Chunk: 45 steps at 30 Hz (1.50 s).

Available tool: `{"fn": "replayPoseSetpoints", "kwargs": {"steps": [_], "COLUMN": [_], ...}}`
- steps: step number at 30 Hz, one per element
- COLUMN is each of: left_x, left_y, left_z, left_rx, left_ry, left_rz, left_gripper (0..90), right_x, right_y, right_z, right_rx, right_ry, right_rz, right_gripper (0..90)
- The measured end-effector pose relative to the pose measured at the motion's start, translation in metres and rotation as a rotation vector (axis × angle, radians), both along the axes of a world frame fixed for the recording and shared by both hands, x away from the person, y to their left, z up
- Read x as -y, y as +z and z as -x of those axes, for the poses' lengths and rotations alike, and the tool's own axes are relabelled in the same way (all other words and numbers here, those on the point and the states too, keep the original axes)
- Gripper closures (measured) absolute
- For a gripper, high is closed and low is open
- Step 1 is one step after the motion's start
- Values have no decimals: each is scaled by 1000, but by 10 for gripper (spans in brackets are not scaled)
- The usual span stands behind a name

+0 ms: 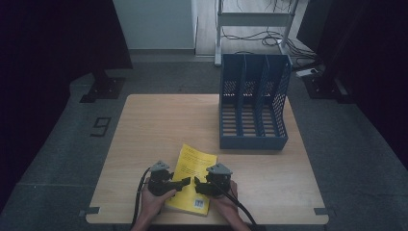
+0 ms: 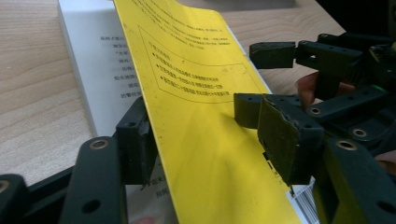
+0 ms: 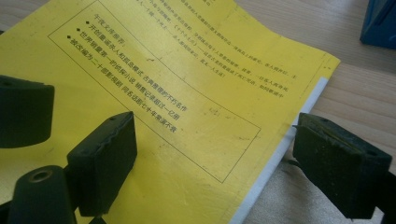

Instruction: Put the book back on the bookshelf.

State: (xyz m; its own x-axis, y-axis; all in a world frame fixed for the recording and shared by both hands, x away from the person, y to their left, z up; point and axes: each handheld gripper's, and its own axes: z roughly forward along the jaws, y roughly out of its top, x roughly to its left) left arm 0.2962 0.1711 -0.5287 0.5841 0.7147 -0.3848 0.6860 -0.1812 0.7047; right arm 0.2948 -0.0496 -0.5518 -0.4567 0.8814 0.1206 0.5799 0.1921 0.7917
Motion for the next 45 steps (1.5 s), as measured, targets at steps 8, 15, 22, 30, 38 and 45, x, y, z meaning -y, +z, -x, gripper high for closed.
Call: {"fn": "replayPoseSetpoints", "kwargs": {"steps": [8, 15, 22, 30, 38, 45], "left_x": [5, 8, 11, 12, 12, 10], "left_y": [4, 5, 7, 11, 13, 14], "left_z": [-8, -12, -9, -6, -4, -3], "left_rx": [-37, -36, 16, 45, 64, 71], "left_ry": [-3, -11, -2, -5, -7, -17], "left_rz": [-51, -105, -151, -122, -95, -72], "left_gripper": [466, 527, 649, 760, 793, 815], "right_x": [0, 0, 0, 2, 5, 7], "right_y": [0, 0, 0, 0, 0, 0], "right_z": [0, 0, 0, -1, -1, -2], "right_rx": [4, 6, 6, 4, -4, -8], "right_ry": [5, 7, 7, 11, 13, 19], "right_rz": [3, 3, 0, -13, -45, -58], "right_gripper": [134, 134, 134, 134, 139, 137]}}
